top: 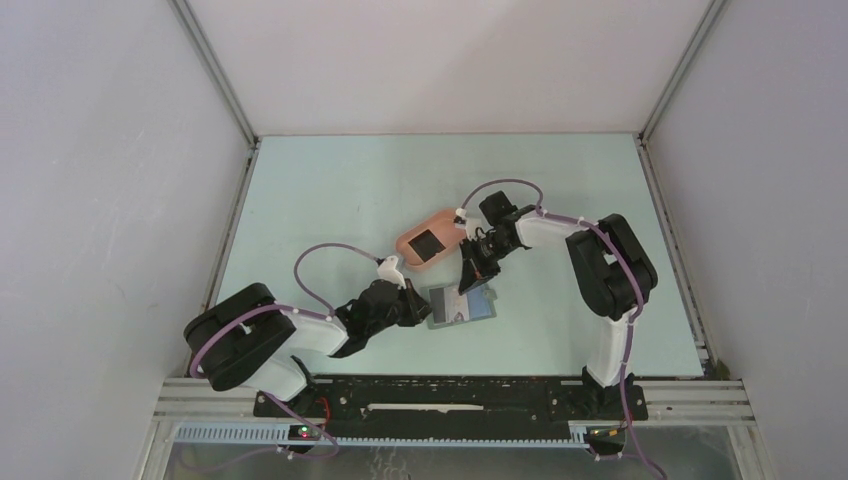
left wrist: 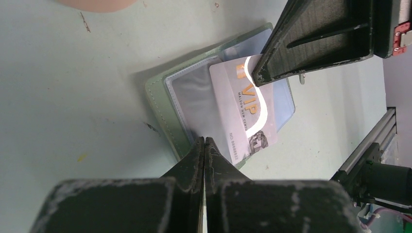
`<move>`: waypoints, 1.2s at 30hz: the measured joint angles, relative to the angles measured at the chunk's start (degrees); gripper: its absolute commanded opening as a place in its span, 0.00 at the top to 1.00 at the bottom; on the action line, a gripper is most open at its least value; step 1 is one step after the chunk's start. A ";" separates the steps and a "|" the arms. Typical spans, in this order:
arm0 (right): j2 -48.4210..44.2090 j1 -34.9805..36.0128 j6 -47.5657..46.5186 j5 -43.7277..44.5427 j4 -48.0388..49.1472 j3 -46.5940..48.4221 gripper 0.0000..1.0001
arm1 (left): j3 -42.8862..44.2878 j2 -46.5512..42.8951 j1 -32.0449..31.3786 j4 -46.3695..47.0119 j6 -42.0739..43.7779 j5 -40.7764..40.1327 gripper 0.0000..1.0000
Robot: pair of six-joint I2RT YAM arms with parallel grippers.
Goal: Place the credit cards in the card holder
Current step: Insert the credit card into the card holder.
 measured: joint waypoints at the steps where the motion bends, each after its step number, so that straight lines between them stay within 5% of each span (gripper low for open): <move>1: 0.28 -0.07 0.24 -0.07 0.20 0.00 1.00 | 0.07 0.00 0.00 -0.04 0.00 0.04 0.99; 12: 1.62 -0.28 1.75 -1.84 2.73 0.00 1.00 | 0.39 0.15 0.00 -0.46 0.13 0.87 0.94; 25: 2.16 -0.20 1.57 -2.01 2.82 0.63 1.00 | 1.51 -3.17 0.00 -5.53 1.07 1.42 0.57; 36: 2.49 -0.13 1.18 -2.56 2.78 1.29 0.99 | 1.66 -9.14 0.00 -15.50 4.59 -0.87 0.42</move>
